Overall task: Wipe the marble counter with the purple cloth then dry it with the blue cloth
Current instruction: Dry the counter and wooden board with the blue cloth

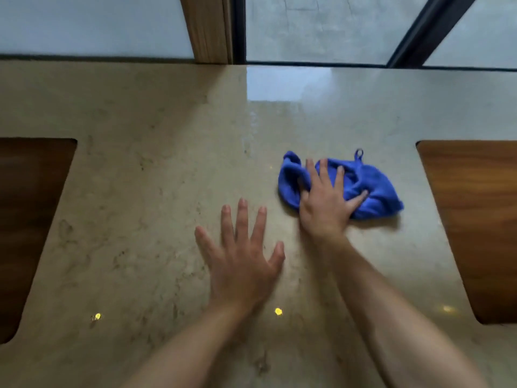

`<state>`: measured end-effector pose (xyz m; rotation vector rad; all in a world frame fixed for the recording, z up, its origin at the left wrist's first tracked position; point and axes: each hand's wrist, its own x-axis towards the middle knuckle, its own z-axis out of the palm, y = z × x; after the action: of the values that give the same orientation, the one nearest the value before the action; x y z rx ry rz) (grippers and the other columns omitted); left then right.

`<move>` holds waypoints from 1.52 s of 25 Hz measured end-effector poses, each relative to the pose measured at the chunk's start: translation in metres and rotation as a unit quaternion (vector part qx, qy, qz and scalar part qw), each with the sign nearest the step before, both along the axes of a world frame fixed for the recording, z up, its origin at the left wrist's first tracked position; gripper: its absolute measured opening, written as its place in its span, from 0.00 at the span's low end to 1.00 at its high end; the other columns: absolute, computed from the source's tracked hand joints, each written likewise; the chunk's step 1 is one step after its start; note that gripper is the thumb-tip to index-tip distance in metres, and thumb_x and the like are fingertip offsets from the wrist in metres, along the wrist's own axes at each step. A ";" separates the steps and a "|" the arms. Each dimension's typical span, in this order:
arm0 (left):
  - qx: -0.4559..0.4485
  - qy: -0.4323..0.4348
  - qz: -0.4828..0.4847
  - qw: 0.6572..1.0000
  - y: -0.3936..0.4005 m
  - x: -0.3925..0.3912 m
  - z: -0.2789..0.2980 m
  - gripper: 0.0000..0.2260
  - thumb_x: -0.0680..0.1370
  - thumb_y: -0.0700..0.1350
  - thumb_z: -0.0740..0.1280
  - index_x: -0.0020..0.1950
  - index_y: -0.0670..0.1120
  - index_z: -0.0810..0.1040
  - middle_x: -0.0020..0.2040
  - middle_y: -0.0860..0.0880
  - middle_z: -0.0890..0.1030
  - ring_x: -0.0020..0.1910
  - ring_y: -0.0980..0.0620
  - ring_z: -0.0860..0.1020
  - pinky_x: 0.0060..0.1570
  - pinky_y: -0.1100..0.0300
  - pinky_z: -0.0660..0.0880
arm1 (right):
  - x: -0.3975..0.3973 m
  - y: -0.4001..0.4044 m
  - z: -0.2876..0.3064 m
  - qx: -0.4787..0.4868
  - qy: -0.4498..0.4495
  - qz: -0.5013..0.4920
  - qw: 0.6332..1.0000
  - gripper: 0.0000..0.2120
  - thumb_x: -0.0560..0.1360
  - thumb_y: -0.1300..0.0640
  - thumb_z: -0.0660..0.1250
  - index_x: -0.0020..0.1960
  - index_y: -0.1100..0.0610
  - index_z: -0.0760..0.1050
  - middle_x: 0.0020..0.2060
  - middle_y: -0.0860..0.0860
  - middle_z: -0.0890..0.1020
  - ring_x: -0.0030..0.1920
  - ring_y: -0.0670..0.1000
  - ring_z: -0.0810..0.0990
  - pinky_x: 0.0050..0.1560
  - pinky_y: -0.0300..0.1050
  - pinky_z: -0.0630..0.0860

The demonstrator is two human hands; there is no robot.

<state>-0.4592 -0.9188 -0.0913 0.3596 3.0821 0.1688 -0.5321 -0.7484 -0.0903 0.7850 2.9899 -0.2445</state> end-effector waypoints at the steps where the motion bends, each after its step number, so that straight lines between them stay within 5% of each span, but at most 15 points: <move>1: 0.001 -0.001 0.000 1.000 0.000 -0.001 0.002 0.32 0.77 0.65 0.55 0.80 0.55 0.59 0.82 0.46 0.55 0.80 0.40 0.54 0.69 0.24 0.48 | -0.042 0.006 0.002 -0.009 -0.008 0.019 1.000 0.25 0.82 0.45 0.53 0.79 0.38 0.52 0.80 0.41 0.55 0.80 0.52 0.50 0.67 0.81 0.43; 6: -0.008 0.011 -0.006 1.000 -0.003 -0.002 0.000 0.33 0.77 0.64 0.58 0.80 0.53 0.62 0.81 0.44 0.57 0.80 0.38 0.56 0.68 0.23 0.50 | -0.212 0.018 0.012 -0.055 0.003 0.081 0.995 0.29 0.80 0.50 0.54 0.80 0.44 0.51 0.79 0.43 0.56 0.80 0.51 0.48 0.71 0.76 0.40; 9: 0.005 -0.003 0.000 1.000 0.003 -0.005 0.007 0.33 0.77 0.65 0.57 0.80 0.54 0.61 0.82 0.45 0.57 0.80 0.39 0.55 0.68 0.23 0.49 | -0.252 0.013 0.017 -0.071 0.011 0.116 0.991 0.34 0.78 0.50 0.57 0.81 0.50 0.49 0.79 0.51 0.58 0.80 0.51 0.51 0.75 0.69 0.42; 12: 0.002 -0.022 0.001 1.000 -0.001 -0.006 0.006 0.33 0.78 0.65 0.55 0.81 0.54 0.58 0.82 0.45 0.55 0.80 0.39 0.53 0.67 0.23 0.48 | -0.238 -0.009 0.017 -0.095 0.055 0.201 0.973 0.37 0.75 0.45 0.61 0.79 0.54 0.53 0.74 0.56 0.68 0.74 0.57 0.64 0.73 0.64 0.54; 16: -0.010 -0.042 0.001 0.999 -0.003 -0.002 0.008 0.33 0.78 0.66 0.52 0.81 0.55 0.55 0.83 0.46 0.52 0.81 0.40 0.50 0.68 0.23 0.47 | -0.150 -0.013 0.023 -0.121 0.048 0.364 0.922 0.43 0.71 0.37 0.64 0.79 0.54 0.54 0.71 0.53 0.72 0.71 0.55 0.68 0.68 0.59 0.63; 21: -0.002 -0.037 0.007 0.999 -0.003 -0.004 0.005 0.33 0.77 0.67 0.51 0.81 0.56 0.56 0.83 0.47 0.53 0.81 0.41 0.50 0.68 0.24 0.45 | -0.078 0.027 0.017 -0.054 -0.037 0.149 0.987 0.51 0.69 0.25 0.58 0.81 0.53 0.47 0.81 0.49 0.46 0.80 0.53 0.41 0.75 0.68 0.42; 24: 0.006 -0.025 0.007 1.000 -0.002 -0.005 0.005 0.33 0.77 0.67 0.51 0.80 0.55 0.59 0.82 0.47 0.55 0.81 0.41 0.52 0.69 0.24 0.44 | -0.024 0.017 0.020 -0.035 -0.047 0.170 0.984 0.46 0.71 0.24 0.53 0.81 0.47 0.49 0.81 0.43 0.50 0.80 0.52 0.45 0.73 0.72 0.38; 28: 0.032 -0.004 -0.036 0.999 -0.012 0.002 0.002 0.35 0.74 0.70 0.54 0.76 0.53 0.67 0.80 0.47 0.63 0.79 0.41 0.59 0.69 0.25 0.49 | 0.080 -0.013 0.017 -0.029 0.012 0.156 0.987 0.41 0.69 0.27 0.49 0.79 0.42 0.57 0.79 0.39 0.57 0.80 0.51 0.53 0.72 0.74 0.45; 31: 0.053 0.028 -0.133 0.989 -0.047 0.016 -0.001 0.34 0.72 0.69 0.57 0.72 0.53 0.73 0.76 0.46 0.69 0.75 0.39 0.67 0.68 0.27 0.55 | 0.145 -0.036 0.023 -0.040 -0.037 0.126 0.990 0.41 0.69 0.27 0.47 0.79 0.39 0.53 0.79 0.37 0.52 0.80 0.48 0.48 0.73 0.73 0.46; 34: -0.021 -0.045 -0.196 0.979 -0.097 0.018 0.006 0.37 0.73 0.72 0.47 0.80 0.59 0.57 0.83 0.49 0.53 0.81 0.42 0.52 0.72 0.29 0.46 | 0.233 -0.079 0.026 -0.053 -0.056 0.118 0.990 0.42 0.67 0.26 0.48 0.79 0.37 0.50 0.78 0.34 0.48 0.79 0.45 0.44 0.74 0.67 0.49; 38: -0.039 -0.088 -0.152 0.984 -0.151 -0.002 0.016 0.34 0.77 0.72 0.45 0.80 0.61 0.45 0.83 0.52 0.43 0.81 0.45 0.43 0.73 0.30 0.45 | 0.357 -0.147 0.024 -0.038 -0.023 0.144 0.989 0.42 0.67 0.28 0.58 0.78 0.43 0.62 0.78 0.40 0.60 0.79 0.50 0.56 0.69 0.68 0.58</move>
<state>-0.4617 -1.0699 -0.0750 0.7597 2.8052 0.0646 -0.1756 -0.8951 -0.0666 0.3404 2.9775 -0.3202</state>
